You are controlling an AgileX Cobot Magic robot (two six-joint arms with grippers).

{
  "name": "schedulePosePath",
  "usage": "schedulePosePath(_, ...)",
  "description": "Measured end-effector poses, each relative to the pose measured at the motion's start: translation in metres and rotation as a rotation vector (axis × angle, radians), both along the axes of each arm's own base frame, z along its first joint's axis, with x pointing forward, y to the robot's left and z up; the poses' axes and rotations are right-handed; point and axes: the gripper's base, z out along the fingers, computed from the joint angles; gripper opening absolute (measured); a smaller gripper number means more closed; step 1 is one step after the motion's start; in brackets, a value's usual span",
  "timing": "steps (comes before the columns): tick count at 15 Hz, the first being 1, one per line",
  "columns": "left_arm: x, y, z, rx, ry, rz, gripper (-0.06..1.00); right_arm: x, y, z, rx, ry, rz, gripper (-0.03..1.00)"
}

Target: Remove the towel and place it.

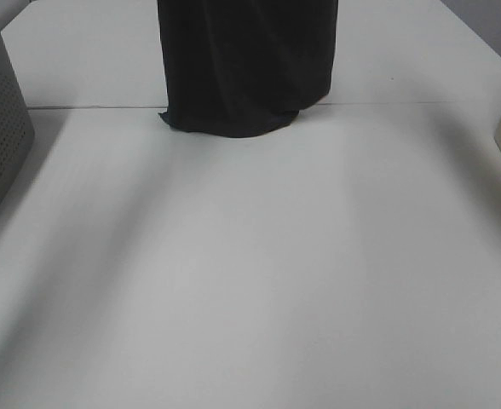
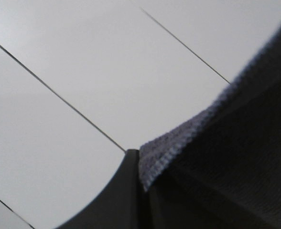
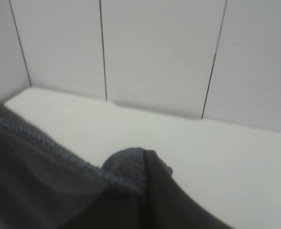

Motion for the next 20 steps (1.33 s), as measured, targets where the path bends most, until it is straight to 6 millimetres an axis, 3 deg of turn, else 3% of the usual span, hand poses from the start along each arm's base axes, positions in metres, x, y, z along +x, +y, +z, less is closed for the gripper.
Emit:
schedulePosePath(2,-0.009,-0.003,-0.013,-0.041,0.341,0.033,0.0,-0.007,-0.001,-0.014,-0.05,0.195,0.007,0.02)
schedulePosePath(4,-0.036,-0.009,-0.021,-0.023,0.699,0.025,0.0,-0.024,-0.003,-0.017,-0.079,0.363,0.024,0.02)
schedulePosePath(7,-0.066,-0.009,-0.019,-0.02,0.966,0.009,0.0,-0.048,-0.004,-0.01,-0.074,0.508,0.067,0.02)
schedulePosePath(8,-0.076,-0.006,-0.008,-0.119,1.005,0.023,0.0,-0.06,-0.004,-0.009,-0.077,0.585,0.093,0.02)
schedulePosePath(14,-0.088,-0.001,-0.001,-0.262,1.063,0.079,0.0,-0.063,0.0,-0.01,-0.052,0.625,0.14,0.02)
schedulePosePath(16,-0.128,0.016,-0.006,-0.248,1.191,0.155,0.0,-0.081,0.002,-0.012,0.0,0.685,0.192,0.02)
schedulePosePath(18,-0.171,0.029,-0.016,-0.256,1.296,0.18,0.0,-0.108,-0.002,-0.028,0.005,0.789,0.203,0.02)
schedulePosePath(19,-0.181,0.032,-0.018,-0.262,1.314,0.183,0.0,-0.117,-0.004,-0.032,0.005,0.816,0.205,0.02)
schedulePosePath(20,-0.208,0.039,-0.021,-0.279,1.352,0.18,0.0,-0.135,-0.006,-0.037,0.006,0.852,0.213,0.02)
